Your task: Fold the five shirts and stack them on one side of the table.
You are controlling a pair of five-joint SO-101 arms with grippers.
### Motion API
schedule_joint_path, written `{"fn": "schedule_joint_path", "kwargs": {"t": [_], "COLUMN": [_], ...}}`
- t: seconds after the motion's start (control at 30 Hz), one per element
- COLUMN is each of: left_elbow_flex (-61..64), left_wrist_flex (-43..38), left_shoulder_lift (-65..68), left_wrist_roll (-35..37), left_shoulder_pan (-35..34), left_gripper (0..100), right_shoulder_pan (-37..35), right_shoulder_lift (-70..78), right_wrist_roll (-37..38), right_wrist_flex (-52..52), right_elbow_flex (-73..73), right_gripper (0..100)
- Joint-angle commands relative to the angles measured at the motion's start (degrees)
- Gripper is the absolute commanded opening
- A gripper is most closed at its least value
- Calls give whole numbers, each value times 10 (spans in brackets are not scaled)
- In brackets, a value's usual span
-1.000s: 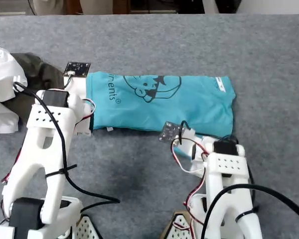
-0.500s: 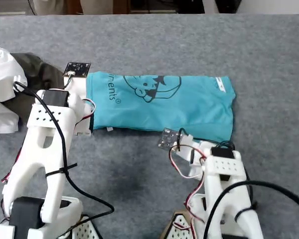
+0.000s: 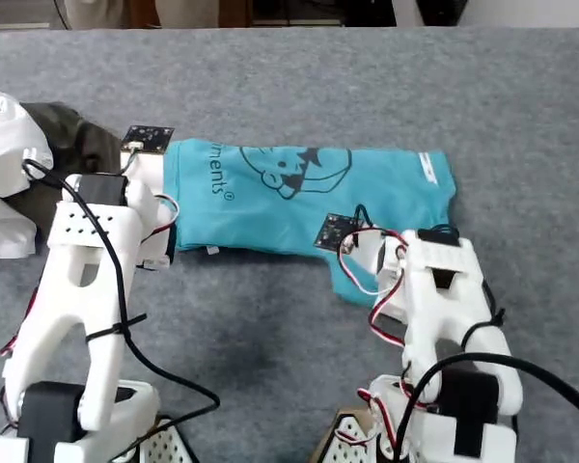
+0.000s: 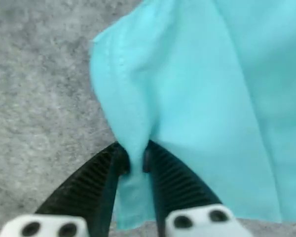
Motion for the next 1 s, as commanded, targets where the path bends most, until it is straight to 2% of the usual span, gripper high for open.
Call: {"fn": "schedule_joint_path", "kwargs": {"t": [0.0, 0.13, 0.27, 0.4, 0.67, 0.97], "left_elbow_flex": [-8, -8, -8, -8, -29, -39], "left_wrist_flex": [4, 4, 3, 3, 3, 3], "left_shoulder_lift": [-7, -7, -7, -7, -7, -7], "left_wrist_roll": [-6, -23, -30, -30, -30, -30], "left_shoulder_pan": [-19, -24, -24, -24, -22, -19], "left_gripper": [20, 20, 20, 20, 20, 20], "right_shoulder_pan": [10, 9, 9, 6, 4, -46], "right_shoulder_lift": [10, 13, 15, 37, 278, 525], "right_wrist_roll": [5, 3, 4, 12, 35, 38], "right_wrist_flex": [6, 47, 135, 179, 250, 356], "right_elbow_flex": [-5, -65, -191, -312, -637, -989], "right_gripper": [2, 1, 1, 1, 1, 3]}}
